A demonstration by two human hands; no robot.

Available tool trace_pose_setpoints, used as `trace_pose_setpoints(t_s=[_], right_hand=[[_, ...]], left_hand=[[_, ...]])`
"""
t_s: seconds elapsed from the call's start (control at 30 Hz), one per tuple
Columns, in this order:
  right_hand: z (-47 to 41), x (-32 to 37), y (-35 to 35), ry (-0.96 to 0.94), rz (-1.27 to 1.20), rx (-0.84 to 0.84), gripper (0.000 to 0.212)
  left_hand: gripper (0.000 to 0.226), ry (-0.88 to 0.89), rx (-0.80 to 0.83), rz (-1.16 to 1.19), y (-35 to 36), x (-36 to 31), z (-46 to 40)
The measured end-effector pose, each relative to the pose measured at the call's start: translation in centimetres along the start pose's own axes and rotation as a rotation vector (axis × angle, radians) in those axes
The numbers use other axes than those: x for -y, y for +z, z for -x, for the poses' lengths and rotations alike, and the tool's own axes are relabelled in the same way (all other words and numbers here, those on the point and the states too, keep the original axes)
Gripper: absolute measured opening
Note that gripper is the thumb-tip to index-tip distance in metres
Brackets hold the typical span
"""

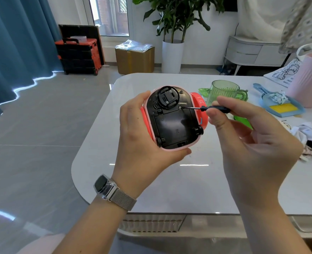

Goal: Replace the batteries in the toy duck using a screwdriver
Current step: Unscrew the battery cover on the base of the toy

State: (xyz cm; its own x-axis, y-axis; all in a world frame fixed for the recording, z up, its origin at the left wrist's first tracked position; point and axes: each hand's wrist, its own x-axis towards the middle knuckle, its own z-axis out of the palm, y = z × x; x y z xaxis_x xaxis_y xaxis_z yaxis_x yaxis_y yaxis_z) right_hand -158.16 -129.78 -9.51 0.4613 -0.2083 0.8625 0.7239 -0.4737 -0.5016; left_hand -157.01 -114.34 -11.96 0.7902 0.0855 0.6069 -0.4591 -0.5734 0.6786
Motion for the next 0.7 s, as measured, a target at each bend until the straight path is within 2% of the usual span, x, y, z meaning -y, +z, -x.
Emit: trace_pose_setpoints(t_s=[0.53,0.7], right_hand=[[0.06,0.04,0.06,-0.022,-0.016,0.006,0.022],[-0.09,-0.11,0.29,-0.064,0.042,0.008,0.014]], left_hand=[[0.112,0.059,0.025,-0.008,0.11,0.27,-0.23],[0.111,0.104,0.049,-0.067,0.75,0.2,0.12]])
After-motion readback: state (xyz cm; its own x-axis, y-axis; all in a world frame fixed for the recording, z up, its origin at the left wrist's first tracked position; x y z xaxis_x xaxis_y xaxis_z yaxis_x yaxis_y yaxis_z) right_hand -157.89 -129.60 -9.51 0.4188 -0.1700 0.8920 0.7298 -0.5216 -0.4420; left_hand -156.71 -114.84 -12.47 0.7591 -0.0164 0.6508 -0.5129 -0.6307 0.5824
